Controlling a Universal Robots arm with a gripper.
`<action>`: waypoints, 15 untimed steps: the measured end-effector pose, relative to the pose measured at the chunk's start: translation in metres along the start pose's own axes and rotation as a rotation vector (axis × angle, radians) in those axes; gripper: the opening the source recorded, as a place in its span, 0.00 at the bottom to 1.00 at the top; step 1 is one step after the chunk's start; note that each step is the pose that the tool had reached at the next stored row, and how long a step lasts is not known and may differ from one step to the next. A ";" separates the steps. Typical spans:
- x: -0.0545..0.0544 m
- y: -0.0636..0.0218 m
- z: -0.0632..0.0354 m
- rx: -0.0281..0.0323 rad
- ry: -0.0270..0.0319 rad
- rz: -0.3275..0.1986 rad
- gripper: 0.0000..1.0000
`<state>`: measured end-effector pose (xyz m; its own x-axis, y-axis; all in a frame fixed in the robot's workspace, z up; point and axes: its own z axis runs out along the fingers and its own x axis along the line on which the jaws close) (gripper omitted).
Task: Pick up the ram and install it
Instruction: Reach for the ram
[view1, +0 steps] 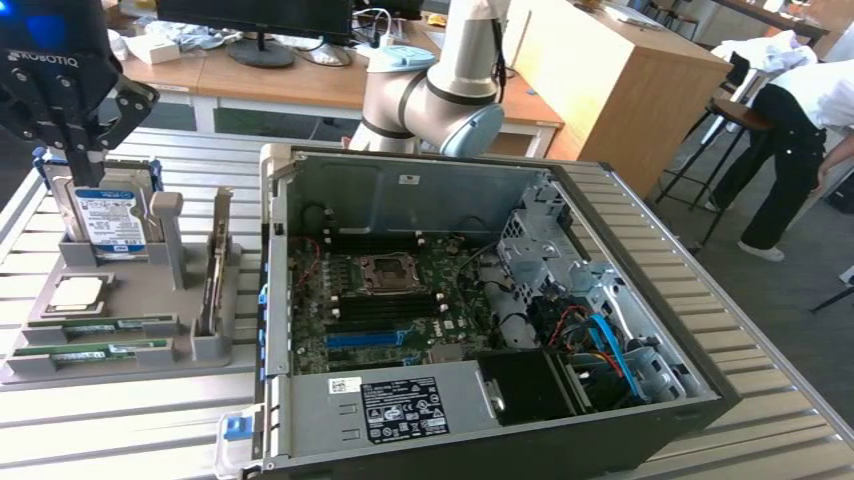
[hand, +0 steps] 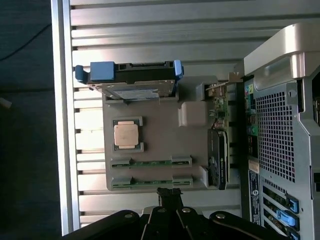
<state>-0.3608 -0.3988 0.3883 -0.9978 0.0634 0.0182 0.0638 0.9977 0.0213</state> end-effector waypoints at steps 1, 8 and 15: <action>0.000 0.0000 0.0000 0.0001 0.0001 -0.004 0.10; 0.001 -0.0001 0.0006 0.0012 0.0013 -0.064 0.10; 0.001 -0.0001 0.0011 0.0021 0.0023 -0.112 0.10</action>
<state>-0.3617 -0.3989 0.3872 -0.9987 -0.0485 0.0181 -0.0481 0.9986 0.0212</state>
